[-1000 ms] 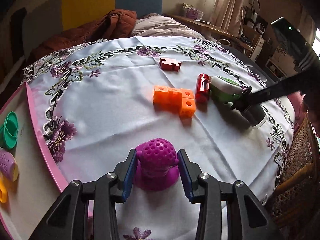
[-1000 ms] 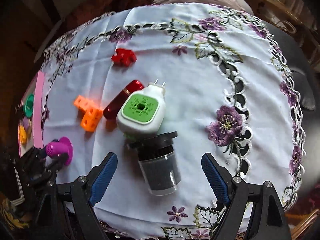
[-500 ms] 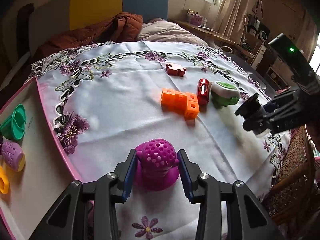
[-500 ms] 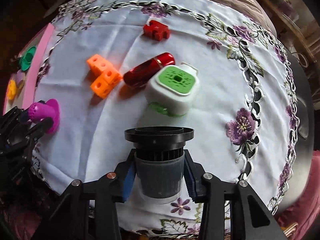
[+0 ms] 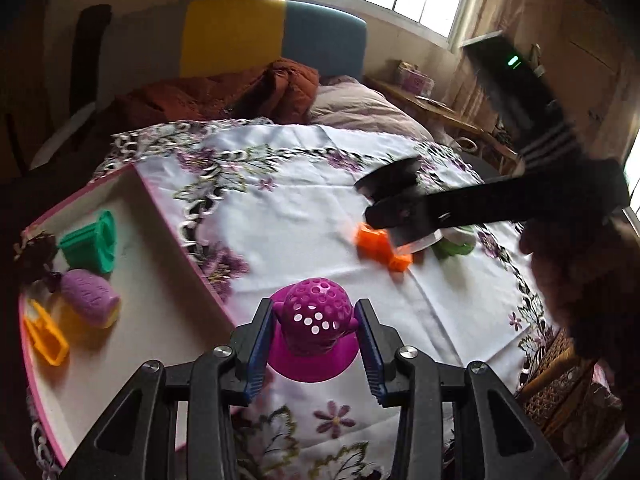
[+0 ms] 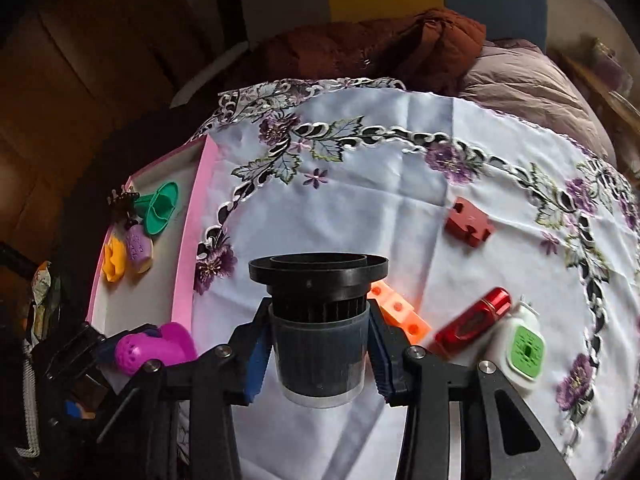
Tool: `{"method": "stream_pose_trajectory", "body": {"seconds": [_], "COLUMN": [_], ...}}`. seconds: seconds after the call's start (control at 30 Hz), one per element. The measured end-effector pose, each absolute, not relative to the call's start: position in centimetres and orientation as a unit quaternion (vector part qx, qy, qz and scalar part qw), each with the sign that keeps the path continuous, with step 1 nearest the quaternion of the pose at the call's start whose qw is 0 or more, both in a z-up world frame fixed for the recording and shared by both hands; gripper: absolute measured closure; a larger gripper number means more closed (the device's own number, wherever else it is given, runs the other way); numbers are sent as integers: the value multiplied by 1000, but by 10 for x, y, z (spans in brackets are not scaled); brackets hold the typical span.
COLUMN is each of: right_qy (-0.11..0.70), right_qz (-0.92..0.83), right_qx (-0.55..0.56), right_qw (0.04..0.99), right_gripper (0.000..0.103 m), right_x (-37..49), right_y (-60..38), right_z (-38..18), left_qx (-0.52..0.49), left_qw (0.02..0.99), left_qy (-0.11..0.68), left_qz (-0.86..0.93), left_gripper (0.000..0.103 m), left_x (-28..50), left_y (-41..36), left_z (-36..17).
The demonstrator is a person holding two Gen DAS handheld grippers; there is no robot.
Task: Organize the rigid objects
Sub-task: 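Drop the magenta toy into the tray with the left gripper while the right holds the jar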
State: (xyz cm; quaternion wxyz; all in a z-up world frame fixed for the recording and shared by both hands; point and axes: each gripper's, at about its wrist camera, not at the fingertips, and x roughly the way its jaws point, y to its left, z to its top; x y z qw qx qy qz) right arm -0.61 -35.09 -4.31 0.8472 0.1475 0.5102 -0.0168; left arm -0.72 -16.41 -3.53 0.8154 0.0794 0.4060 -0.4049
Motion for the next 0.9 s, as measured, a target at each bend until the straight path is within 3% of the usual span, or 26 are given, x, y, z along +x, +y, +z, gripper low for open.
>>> {"method": "stream_pose_trajectory", "body": {"seconds": [0.27, 0.57, 0.9], "right_qy": [549, 529, 534], "right_qz": [2, 6, 2], "right_qx": [121, 131, 114], "right_qw": [827, 839, 837], "right_gripper": [59, 59, 59], "right_x": [30, 30, 31], "right_y": [-326, -330, -327], "right_z": [-102, -104, -104], "left_qx": [45, -26, -54], "left_qw": [845, 857, 849], "left_qy": [415, 453, 453], "left_qz": [-333, -245, -267], "left_gripper": [63, 63, 63], "left_x": [20, 55, 74], "left_y": [-106, -34, -51], "left_z": [-32, -45, -38]}}
